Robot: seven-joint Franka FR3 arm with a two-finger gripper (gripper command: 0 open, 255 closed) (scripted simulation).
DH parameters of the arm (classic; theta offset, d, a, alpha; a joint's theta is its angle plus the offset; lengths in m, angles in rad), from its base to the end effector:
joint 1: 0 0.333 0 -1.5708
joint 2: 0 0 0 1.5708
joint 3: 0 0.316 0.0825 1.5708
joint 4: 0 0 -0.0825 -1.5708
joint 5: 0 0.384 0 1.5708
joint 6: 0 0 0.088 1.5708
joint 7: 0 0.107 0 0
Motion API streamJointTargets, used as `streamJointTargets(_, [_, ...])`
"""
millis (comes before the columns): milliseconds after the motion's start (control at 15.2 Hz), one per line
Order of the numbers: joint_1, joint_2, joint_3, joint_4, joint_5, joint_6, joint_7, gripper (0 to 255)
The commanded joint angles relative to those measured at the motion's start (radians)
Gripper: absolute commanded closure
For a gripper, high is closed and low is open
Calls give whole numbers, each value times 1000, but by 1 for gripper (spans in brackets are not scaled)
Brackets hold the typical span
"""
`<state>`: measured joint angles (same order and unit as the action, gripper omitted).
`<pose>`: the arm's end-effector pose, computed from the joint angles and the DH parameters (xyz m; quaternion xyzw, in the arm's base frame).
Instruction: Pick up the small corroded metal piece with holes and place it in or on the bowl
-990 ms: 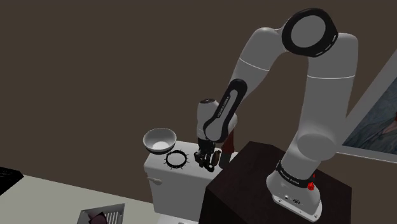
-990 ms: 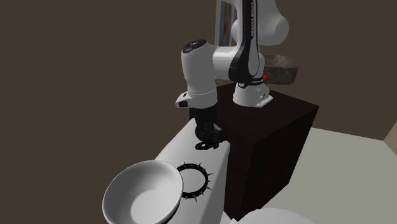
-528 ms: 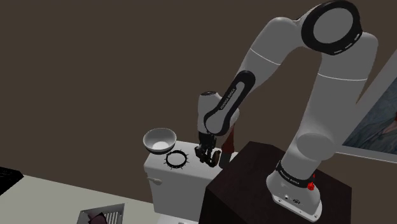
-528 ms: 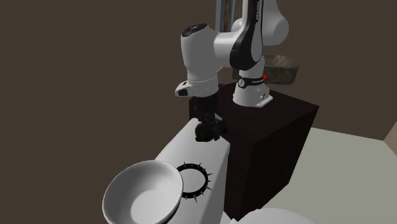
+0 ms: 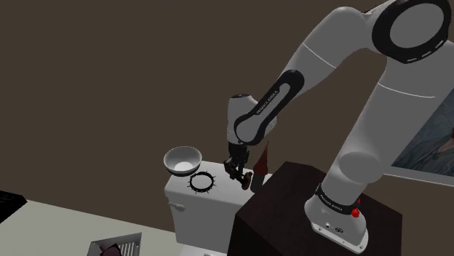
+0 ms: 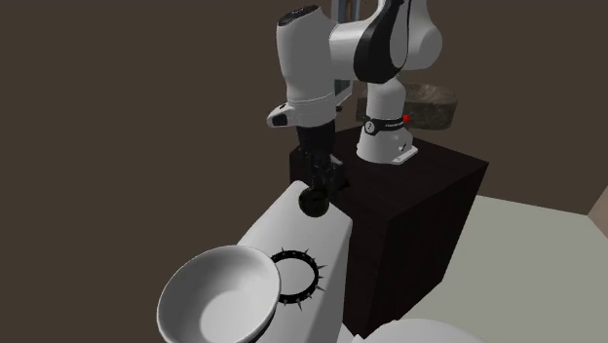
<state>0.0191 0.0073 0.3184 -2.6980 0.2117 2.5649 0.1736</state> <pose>0.3725 0.1276 0.2170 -0.9961 0.0108 0.0807 0.0331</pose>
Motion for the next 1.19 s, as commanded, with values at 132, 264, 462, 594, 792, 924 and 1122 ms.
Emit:
streamJointTargets(132, [1,-64,0,5,14,-69,-6,255])
streamJointTargets(264, [1,-96,-1,8,19,-104,-8,255])
streamJointTargets(462, [-3,-78,-2,52,3,-129,5,255])
streamJointTargets(594, [-10,-8,-3,135,-35,-143,31,255])
streamJointTargets(792, [-12,93,-9,265,-88,-174,69,255])
streamJointTargets(924, [-8,159,-15,356,-119,-199,91,255])
streamJointTargets(1122, [3,256,-26,497,-159,-245,119,255])
